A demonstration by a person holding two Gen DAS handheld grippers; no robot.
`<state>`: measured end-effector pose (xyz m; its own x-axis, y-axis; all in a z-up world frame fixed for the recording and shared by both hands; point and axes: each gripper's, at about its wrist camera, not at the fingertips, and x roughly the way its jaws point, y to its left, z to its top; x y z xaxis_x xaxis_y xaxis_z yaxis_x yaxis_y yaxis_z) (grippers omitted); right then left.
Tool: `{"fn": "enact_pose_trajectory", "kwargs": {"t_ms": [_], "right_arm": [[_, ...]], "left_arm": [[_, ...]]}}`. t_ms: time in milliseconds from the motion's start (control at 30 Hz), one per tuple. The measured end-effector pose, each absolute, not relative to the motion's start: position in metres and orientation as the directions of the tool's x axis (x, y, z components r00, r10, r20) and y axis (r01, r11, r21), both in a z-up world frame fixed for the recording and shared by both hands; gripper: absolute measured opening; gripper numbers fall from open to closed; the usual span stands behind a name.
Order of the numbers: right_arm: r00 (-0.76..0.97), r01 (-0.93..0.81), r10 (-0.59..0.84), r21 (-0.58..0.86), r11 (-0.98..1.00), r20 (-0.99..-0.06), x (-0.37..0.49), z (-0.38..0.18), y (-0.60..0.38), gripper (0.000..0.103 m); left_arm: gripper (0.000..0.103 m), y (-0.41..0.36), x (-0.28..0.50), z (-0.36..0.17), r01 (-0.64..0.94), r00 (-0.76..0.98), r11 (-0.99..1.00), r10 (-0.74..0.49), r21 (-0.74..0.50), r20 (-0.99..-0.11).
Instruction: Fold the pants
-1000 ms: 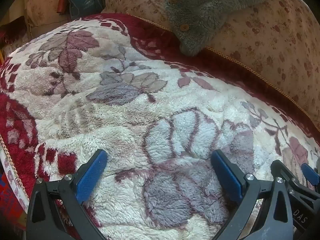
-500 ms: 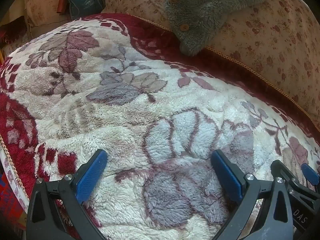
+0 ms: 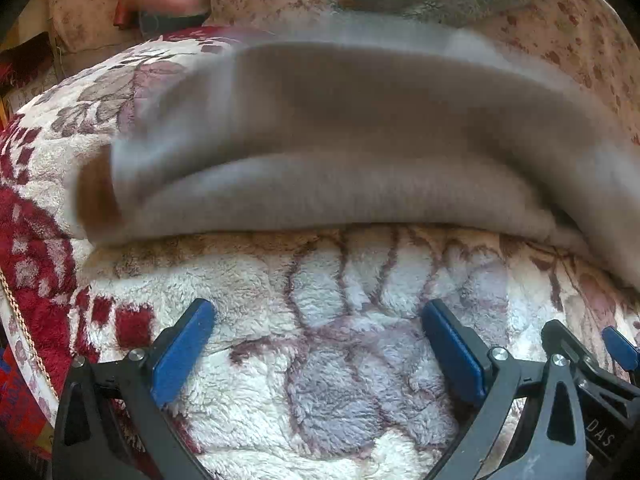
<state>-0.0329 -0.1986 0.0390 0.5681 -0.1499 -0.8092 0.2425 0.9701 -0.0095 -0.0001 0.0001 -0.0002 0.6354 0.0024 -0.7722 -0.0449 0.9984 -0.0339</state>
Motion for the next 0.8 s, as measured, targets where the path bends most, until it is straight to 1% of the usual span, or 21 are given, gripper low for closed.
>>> {"fn": "enact_pose_trajectory", "kwargs": {"t_ms": [733,800], "right_arm": [[0.567,0.242,-0.153,-0.014,0.97,-0.81,-0.0338,0.0393,-0.2001,0.103],[0.566,0.231,-0.14,-0.007,0.973,-0.812,-0.0318,0.0397,-0.198,0.103]], "left_arm": [[0.103,-0.0003,-0.0005,-0.0004,-0.045,0.635,0.998,0.002,-0.034,-0.772],[0.103,-0.0024,0.0013,0.0001,-0.046,0.628,0.999,0.014,-0.02,-0.778]]}}
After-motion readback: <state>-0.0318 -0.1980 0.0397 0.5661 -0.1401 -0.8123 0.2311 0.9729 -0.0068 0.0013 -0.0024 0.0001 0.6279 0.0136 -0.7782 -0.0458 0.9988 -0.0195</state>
